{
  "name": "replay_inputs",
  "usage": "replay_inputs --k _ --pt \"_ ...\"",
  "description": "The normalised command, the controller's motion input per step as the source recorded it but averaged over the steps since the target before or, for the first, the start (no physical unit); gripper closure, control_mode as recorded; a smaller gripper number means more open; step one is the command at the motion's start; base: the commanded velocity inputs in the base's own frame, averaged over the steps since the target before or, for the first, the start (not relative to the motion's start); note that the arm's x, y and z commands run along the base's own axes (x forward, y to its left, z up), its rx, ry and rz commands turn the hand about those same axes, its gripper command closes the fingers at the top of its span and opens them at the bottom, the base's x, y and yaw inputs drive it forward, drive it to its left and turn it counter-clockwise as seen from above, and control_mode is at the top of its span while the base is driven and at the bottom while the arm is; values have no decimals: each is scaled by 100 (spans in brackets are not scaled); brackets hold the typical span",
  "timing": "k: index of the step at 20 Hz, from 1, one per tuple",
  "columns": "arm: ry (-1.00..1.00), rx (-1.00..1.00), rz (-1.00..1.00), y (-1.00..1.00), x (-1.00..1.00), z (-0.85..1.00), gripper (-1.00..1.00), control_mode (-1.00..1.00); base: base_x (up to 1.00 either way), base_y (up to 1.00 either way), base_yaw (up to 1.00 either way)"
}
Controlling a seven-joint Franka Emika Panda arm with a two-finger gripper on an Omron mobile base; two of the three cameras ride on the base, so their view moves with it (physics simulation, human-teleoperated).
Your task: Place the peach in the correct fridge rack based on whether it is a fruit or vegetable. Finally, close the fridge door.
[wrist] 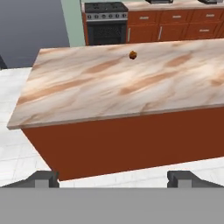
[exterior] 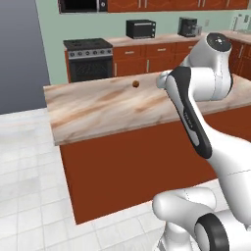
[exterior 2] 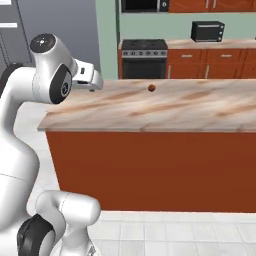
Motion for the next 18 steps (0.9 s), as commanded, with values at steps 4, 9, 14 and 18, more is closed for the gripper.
replay_inputs --k 4,9,14,18 --pt "0 0 0 0 0 0 -100 100 27 100 -19" --pt "0 0 0 0 0 0 -100 100 51 100 -21" --pt "0 0 0 0 0 0 -100 100 56 100 -21" --pt "0 0 0 0 0 0 -100 100 61 100 -27"
